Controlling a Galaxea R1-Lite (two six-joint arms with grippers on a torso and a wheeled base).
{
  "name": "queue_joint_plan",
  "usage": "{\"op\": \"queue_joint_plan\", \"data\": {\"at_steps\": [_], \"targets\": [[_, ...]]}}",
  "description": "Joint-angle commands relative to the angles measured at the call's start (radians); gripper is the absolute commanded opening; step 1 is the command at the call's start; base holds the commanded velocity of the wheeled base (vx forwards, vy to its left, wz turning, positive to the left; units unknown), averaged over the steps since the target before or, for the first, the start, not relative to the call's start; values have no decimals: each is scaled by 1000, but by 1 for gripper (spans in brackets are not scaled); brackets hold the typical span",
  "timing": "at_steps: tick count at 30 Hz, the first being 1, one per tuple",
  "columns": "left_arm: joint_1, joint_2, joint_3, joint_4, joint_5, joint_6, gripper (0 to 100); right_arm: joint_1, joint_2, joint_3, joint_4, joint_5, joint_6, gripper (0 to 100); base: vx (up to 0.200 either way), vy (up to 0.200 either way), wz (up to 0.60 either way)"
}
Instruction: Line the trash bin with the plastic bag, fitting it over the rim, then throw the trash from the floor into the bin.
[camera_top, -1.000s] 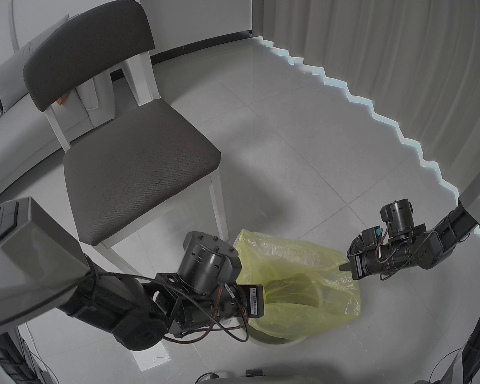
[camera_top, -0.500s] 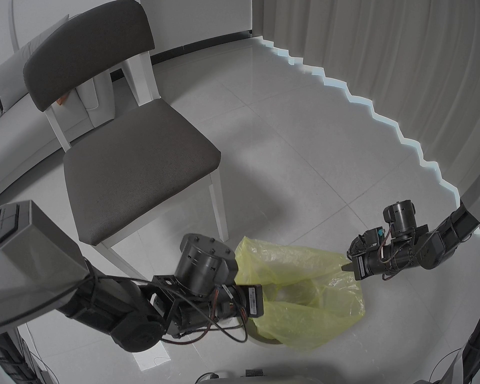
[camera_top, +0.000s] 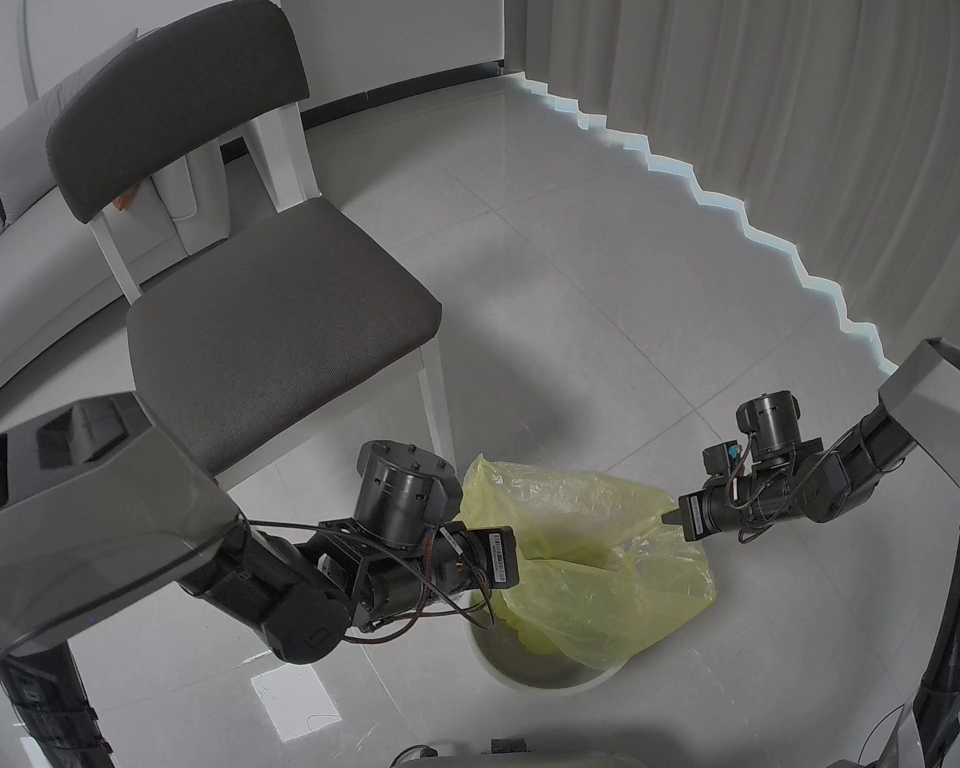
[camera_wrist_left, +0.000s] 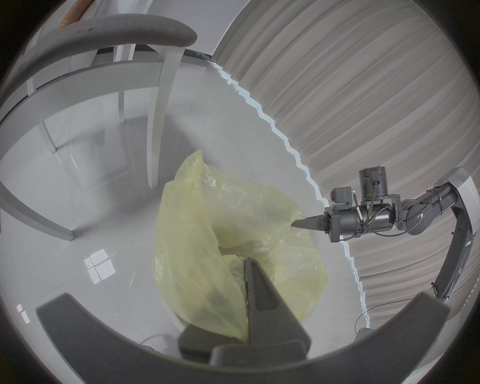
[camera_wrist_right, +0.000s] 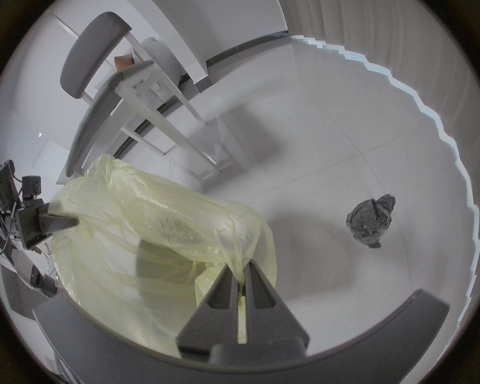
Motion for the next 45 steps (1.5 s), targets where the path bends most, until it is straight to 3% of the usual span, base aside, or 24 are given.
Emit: {"op": "queue_joint_plan", "data": {"at_steps": [1,9,11,23,27,34,45], "targets": [[-5,62,25,-36,-1,0,0,8,59,13,-2,0,-4,0,0,0,0],[-14,73,135,-64,-41,-3,0,38,50,138,-42,8,-36,0,0,0,0],[-8,93,160,-104,-75,0,0,52,52,164,-78,8,-38,0,0,0,0],[-21,80,329,-311,-84,5,0,58,49,216,-149,8,-41,0,0,0,0],[-1,85,283,-385,-75,17,0,23,26,159,-163,9,-33,0,0,0,0],[70,60,188,-377,-82,64,0,-11,-7,56,-117,11,-33,0,0,0,0],[65,-30,183,-379,-85,64,0,-19,-116,72,-92,11,-35,0,0,0,0]]}}
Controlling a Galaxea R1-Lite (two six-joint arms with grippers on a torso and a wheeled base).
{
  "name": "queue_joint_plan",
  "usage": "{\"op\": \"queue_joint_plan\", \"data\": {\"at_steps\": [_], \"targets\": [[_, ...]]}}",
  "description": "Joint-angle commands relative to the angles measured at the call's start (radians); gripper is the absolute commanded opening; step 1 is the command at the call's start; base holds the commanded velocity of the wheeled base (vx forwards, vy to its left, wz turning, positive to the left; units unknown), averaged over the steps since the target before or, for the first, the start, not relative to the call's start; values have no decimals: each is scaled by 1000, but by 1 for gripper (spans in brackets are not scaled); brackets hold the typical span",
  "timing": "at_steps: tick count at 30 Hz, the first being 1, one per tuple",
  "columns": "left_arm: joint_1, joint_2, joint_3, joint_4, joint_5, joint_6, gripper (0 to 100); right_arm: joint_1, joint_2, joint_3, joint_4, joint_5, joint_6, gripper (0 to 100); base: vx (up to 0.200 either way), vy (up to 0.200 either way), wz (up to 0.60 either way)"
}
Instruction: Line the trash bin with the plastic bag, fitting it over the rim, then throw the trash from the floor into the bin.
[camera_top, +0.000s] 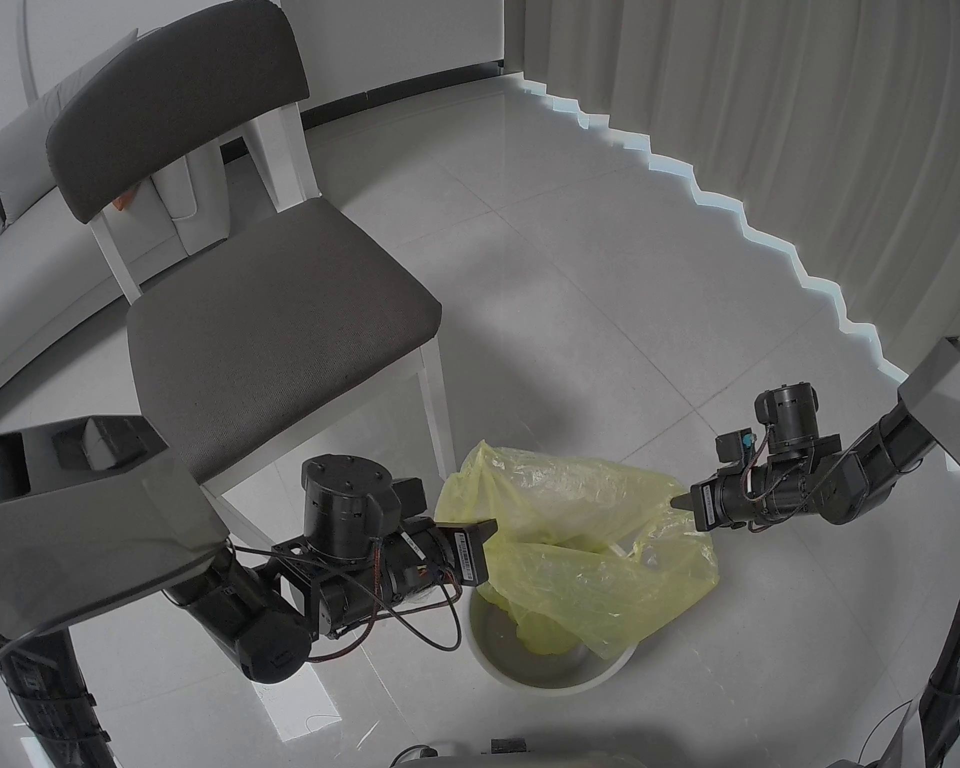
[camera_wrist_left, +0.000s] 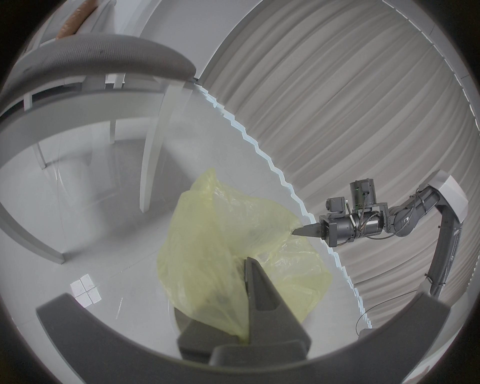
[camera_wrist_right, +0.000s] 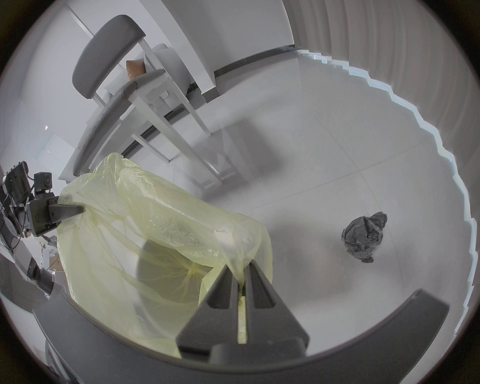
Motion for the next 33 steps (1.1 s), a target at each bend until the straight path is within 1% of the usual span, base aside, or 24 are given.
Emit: {"op": "queue_joint_plan", "data": {"at_steps": [1,14,19,21,25,27,31,32,33], "targets": [[0,-48,4,0,0,-1,0,-3,-58,5,-2,0,1,0,0,0,0],[12,-35,-1,0,0,-1,0,-17,-72,0,-10,0,-3,0,0,0,0],[3,36,-12,-4,0,-2,0,-17,19,-32,-10,0,-2,0,0,0,0],[3,99,-31,-4,1,-2,0,-12,92,-41,-10,0,-3,0,0,0,0],[3,153,-38,-4,4,-2,0,-11,154,-47,-12,0,-5,0,0,0,0],[-5,169,-25,-6,4,-2,0,-6,189,-43,-10,0,-6,0,0,0,0],[-17,143,18,-7,3,-4,0,-6,186,-18,-1,0,-26,0,0,0,0],[-21,91,74,-3,-2,-5,0,-8,183,20,-4,0,-52,0,0,0,0],[-26,80,88,-3,-2,-7,0,-8,180,31,-6,0,-60,0,0,0,0]]}}
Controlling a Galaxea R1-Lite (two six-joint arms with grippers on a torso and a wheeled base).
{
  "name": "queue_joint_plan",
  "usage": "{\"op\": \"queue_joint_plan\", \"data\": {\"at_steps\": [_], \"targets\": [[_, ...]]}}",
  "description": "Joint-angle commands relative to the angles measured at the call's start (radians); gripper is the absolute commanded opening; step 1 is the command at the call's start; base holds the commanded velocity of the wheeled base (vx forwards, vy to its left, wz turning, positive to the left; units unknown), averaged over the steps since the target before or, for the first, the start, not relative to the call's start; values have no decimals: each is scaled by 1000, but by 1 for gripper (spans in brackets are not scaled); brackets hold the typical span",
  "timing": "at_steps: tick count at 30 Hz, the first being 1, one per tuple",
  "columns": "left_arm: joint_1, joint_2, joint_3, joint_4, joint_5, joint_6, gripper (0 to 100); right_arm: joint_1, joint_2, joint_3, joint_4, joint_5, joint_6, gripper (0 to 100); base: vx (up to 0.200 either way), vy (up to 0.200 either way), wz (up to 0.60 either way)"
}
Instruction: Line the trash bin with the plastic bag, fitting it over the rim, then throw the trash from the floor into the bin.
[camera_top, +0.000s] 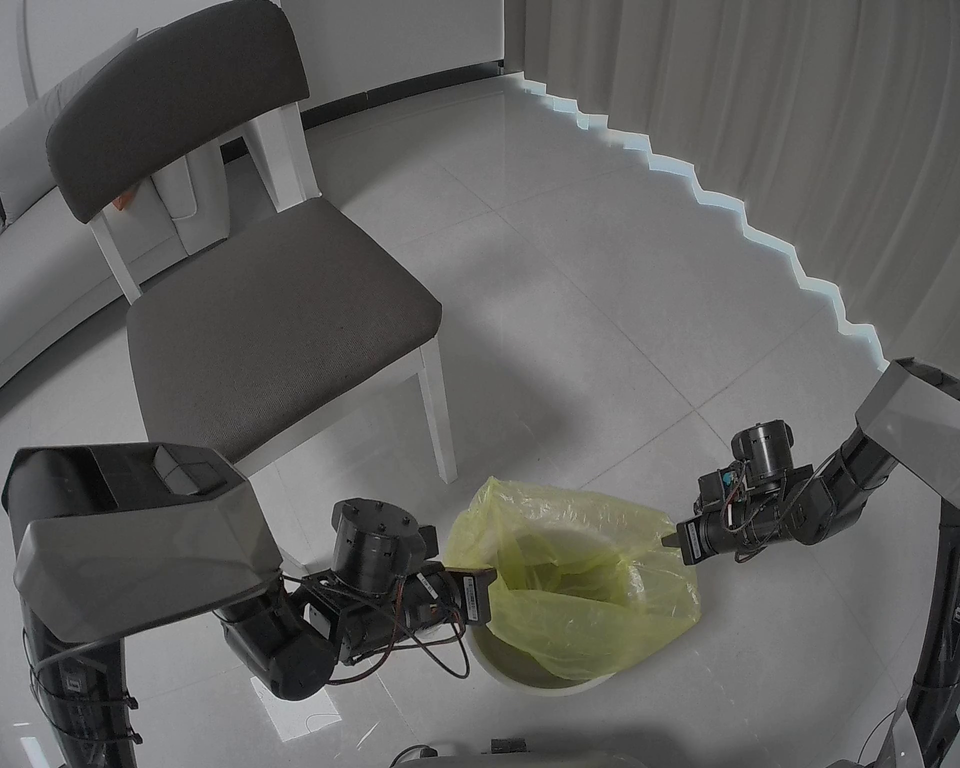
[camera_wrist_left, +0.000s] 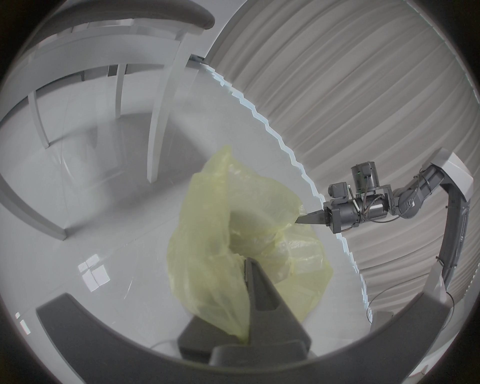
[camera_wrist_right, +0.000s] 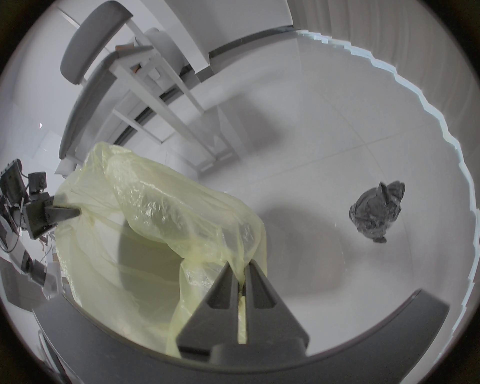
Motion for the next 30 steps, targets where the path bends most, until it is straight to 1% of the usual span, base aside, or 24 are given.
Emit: {"op": "queue_joint_plan", "data": {"at_steps": [1,2,4,8,9,16,18,19,20,22,25,28,29,30], "targets": [[-23,-62,107,-1,-4,-6,0,-1,18,73,-5,1,-49,0,0,0,0],[-23,-62,107,-1,-4,-6,0,-1,18,73,-5,1,-49,0,0,0,0],[-26,-77,152,-10,-1,-8,0,0,0,101,-5,1,-66,0,0,0,0],[-34,-94,159,-10,2,-22,0,3,-19,112,-3,1,-70,0,0,0,0],[-39,-94,156,-10,4,-28,0,3,-17,107,-2,1,-69,100,0,0,0],[-42,-62,115,-12,13,-29,0,-6,-38,106,-22,5,-61,100,0,0,0],[-49,-59,106,-12,35,-31,0,-26,-118,118,-45,16,-57,100,0,0,0],[-49,-59,106,-12,35,-31,0,-26,-118,118,-45,16,-57,100,0,0,0],[-60,-62,106,-12,42,-34,0,-31,-183,145,-48,44,-58,100,0,0,0],[-62,-65,107,-14,44,-43,0,-29,-236,168,-45,59,-58,100,0,0,0],[-65,-67,107,-14,44,-60,0,9,-324,234,-48,74,-64,100,0,0,0],[-65,-62,112,-14,53,-60,0,114,-411,331,-51,90,-69,100,0,0,0],[-65,-62,112,-14,53,-60,0,114,-411,331,-51,90,-69,100,0,0,0],[-66,-62,110,-14,61,-60,0,163,-437,369,-57,93,-69,100,0,0,0]]}}
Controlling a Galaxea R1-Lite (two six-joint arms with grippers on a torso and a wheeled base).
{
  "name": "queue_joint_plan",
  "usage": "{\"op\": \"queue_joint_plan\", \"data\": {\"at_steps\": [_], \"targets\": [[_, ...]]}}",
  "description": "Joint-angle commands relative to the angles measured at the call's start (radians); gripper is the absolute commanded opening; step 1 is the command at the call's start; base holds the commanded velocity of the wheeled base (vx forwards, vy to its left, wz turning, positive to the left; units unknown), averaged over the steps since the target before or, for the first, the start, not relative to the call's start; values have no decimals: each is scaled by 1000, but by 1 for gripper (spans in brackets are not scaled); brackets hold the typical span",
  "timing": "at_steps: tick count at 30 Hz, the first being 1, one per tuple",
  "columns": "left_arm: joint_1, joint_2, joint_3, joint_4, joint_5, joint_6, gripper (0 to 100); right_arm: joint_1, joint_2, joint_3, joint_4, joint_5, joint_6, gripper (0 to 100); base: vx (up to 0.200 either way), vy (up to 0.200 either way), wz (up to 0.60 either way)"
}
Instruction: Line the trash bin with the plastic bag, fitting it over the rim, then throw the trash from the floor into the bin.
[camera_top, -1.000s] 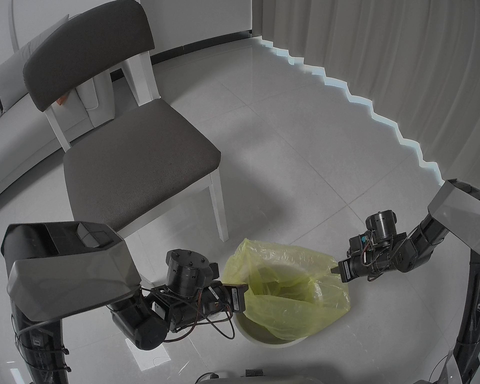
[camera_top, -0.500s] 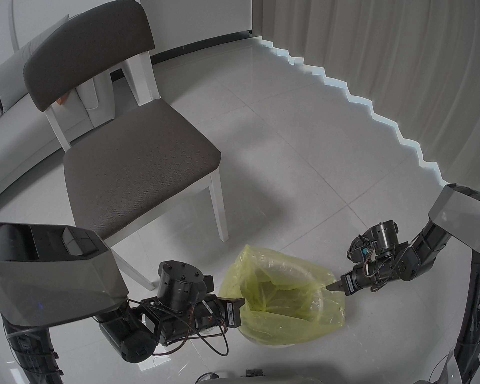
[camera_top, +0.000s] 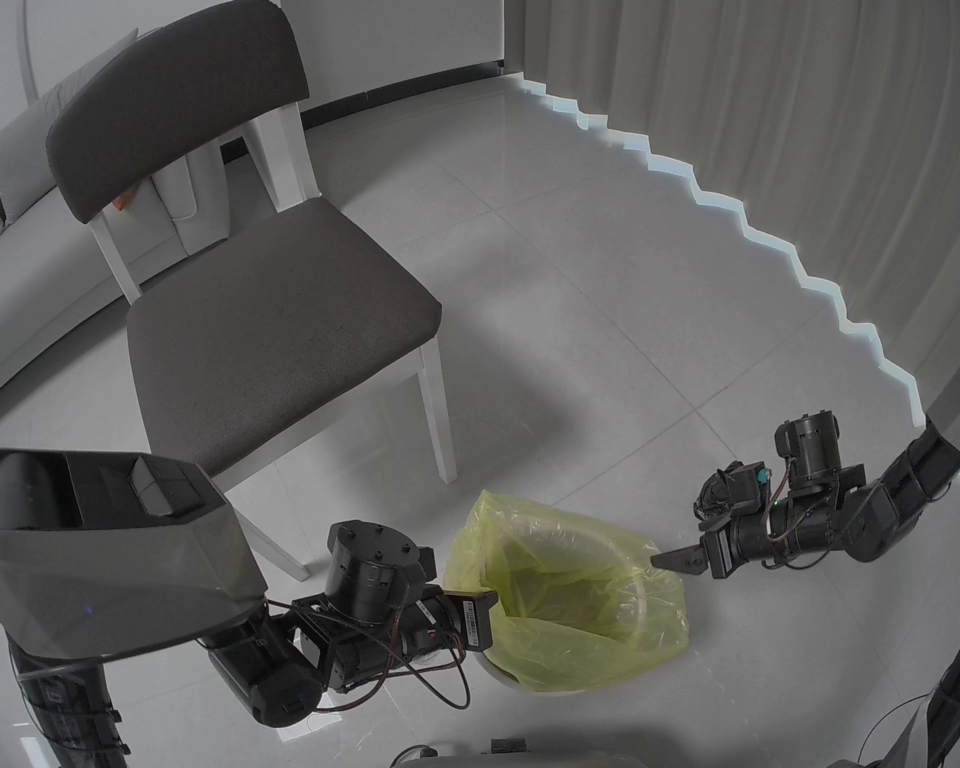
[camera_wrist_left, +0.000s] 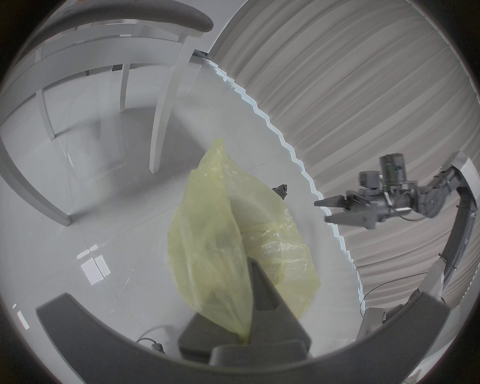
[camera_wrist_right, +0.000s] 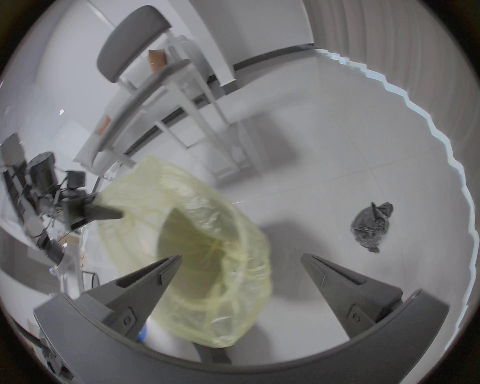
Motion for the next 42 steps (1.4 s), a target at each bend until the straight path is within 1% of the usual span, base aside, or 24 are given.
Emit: {"op": "queue_joint_plan", "data": {"at_steps": [1,6,7,8,12,13,18,21,22,23,31,34,38,42], "targets": [[-6,3,0,-1,20,-7,0,197,-193,174,-21,22,-6,100,0,0,0],[-6,1,4,-2,26,-5,0,349,-192,266,-101,17,-3,100,0,0,0],[-6,0,6,-2,26,-4,100,367,-189,279,-121,17,0,100,0,0,0],[-6,-2,6,-2,26,-4,100,389,-179,288,-147,16,4,100,0,0,0],[-13,-5,3,-2,31,-4,100,415,-109,294,-196,14,2,100,0,0,0],[-14,-8,3,-2,34,-4,100,425,-60,289,-231,16,0,100,0,0,0],[-22,-9,9,-2,40,-4,100,453,67,282,-359,16,0,100,0,0,0],[-22,-11,12,-2,51,-4,100,458,146,269,-434,13,-1,100,0,0,0],[-22,-11,12,-2,51,-4,100,458,146,269,-434,13,-1,100,0,0,0],[-22,-17,14,-2,52,-4,100,456,189,245,-463,13,-3,100,0,0,0],[-26,-34,30,-2,54,0,100,439,230,160,-458,14,-7,100,0,0,0],[-26,-39,35,-7,54,-2,100,439,229,160,-458,14,-13,100,0,0,0],[-26,-43,56,-45,52,0,100,438,225,159,-460,14,-27,100,0,0,0],[-26,-42,78,-70,52,0,100,419,184,154,-457,14,-32,100,0,0,0]]}}
